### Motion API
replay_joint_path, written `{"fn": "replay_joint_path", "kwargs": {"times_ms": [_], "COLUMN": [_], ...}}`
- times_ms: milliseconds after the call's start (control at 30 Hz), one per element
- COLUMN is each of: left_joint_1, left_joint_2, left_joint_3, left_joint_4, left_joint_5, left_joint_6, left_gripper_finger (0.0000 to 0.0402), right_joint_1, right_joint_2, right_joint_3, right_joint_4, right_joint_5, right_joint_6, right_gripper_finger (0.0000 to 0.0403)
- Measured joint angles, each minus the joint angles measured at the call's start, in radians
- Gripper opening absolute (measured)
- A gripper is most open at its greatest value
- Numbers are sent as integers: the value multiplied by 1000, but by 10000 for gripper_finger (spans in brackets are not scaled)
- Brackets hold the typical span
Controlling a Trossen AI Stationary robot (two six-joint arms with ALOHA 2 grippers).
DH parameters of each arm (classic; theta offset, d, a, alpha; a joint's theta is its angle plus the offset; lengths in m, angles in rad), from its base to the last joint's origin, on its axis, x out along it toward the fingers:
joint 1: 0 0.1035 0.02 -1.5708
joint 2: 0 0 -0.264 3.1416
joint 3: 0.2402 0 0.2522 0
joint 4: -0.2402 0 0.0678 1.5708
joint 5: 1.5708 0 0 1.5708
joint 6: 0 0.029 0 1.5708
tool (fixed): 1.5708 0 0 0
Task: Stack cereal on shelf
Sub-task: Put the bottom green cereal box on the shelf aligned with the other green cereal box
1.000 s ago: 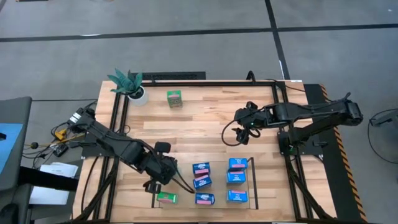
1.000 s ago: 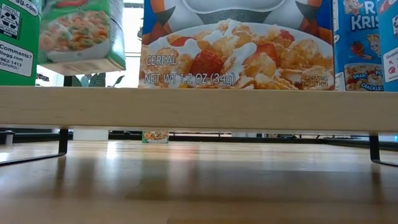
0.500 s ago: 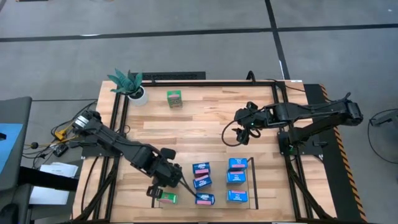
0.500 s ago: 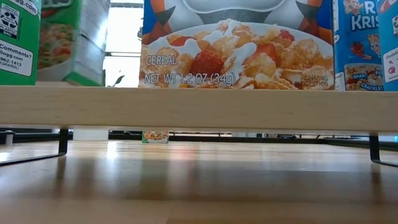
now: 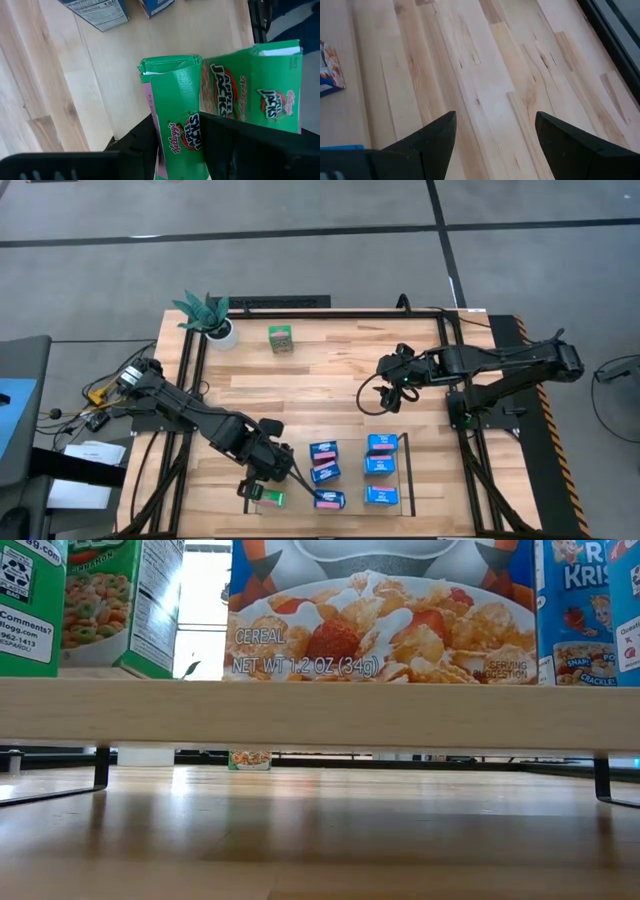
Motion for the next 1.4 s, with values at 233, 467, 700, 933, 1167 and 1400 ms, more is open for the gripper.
{"fn": "replay_joint_path", "kwargs": {"times_ms": [233,467,700,933,1167,1400], "left_joint_1": [0,0,-1,-2,-2,-2], "left_joint_2": [31,29,29,29,29,29], "left_joint_3": [0,0,0,-29,-39,-39], "left_joint_4": [5,1,13,18,39,38], "left_joint_5": [13,9,4,10,18,18], "left_joint_6": [20,18,20,19,12,20], "left_gripper_finger": [106,106,106,106,106,115], "right_joint_1": [0,2,2,1,1,1], "right_joint_2": [0,0,0,0,0,0], "right_joint_3": [0,0,0,0,0,0], "right_joint_4": [-3,-4,-3,-3,-2,-2], "right_joint_5": [0,-1,-1,-1,-1,-1], "right_joint_6": [-14,-18,-25,-25,-26,-26], "right_gripper_finger": [297,297,297,297,297,297]}}
